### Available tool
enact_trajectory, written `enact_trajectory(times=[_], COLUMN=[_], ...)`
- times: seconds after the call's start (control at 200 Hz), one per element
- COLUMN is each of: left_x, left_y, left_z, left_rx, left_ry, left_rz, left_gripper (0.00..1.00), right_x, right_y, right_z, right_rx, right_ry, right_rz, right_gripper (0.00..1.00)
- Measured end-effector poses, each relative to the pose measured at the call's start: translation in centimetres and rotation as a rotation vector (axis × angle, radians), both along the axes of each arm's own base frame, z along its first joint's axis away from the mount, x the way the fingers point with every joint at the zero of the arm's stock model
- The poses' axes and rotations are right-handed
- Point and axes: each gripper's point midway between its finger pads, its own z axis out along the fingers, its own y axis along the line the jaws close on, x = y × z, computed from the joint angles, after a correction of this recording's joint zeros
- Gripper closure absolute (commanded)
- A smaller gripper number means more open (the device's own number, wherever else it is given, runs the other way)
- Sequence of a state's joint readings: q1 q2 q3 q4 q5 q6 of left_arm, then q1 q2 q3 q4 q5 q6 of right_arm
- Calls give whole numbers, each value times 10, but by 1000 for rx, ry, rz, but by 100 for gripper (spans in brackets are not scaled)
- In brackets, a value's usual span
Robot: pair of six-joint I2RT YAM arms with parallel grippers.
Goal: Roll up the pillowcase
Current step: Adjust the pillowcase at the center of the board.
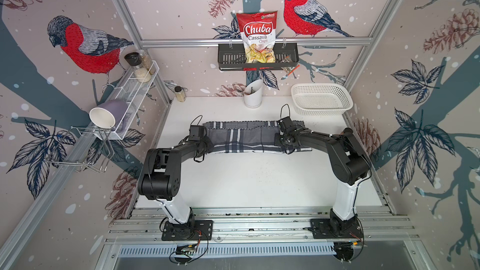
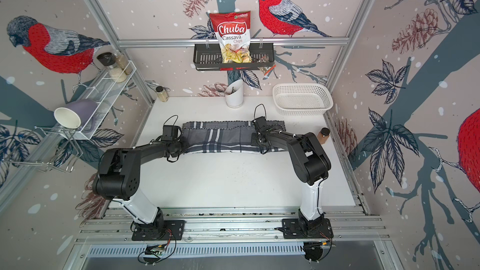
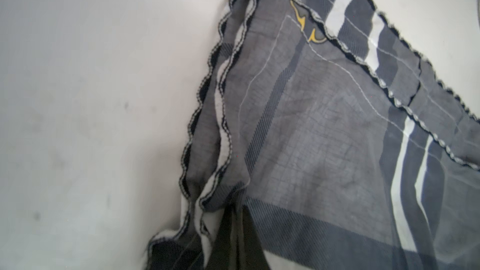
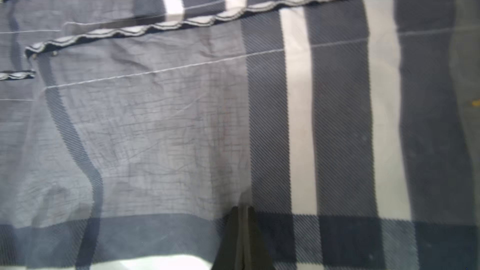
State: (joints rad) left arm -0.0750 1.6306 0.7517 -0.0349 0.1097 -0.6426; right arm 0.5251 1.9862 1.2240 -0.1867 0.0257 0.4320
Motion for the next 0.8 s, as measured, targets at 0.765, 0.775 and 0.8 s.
enact_trajectory(times=[0.765,0.775,0.8], left_x=[-115,-112,-104], left_y=[-92,-92,-89], left_z=[108,111,117], left_rx=[-212,-211,-207], left_ry=[-214,-222,-232], left_rz=[-136,-134,-127], left_gripper=[90,90,90], right_x=[54,48,37], right_y=[68,69,74], right_z=[112,112,113], right_rx=[81,87,104], right_ry=[-170,-162,-156], right_rz=[256,256,266], right_gripper=[67,70,76])
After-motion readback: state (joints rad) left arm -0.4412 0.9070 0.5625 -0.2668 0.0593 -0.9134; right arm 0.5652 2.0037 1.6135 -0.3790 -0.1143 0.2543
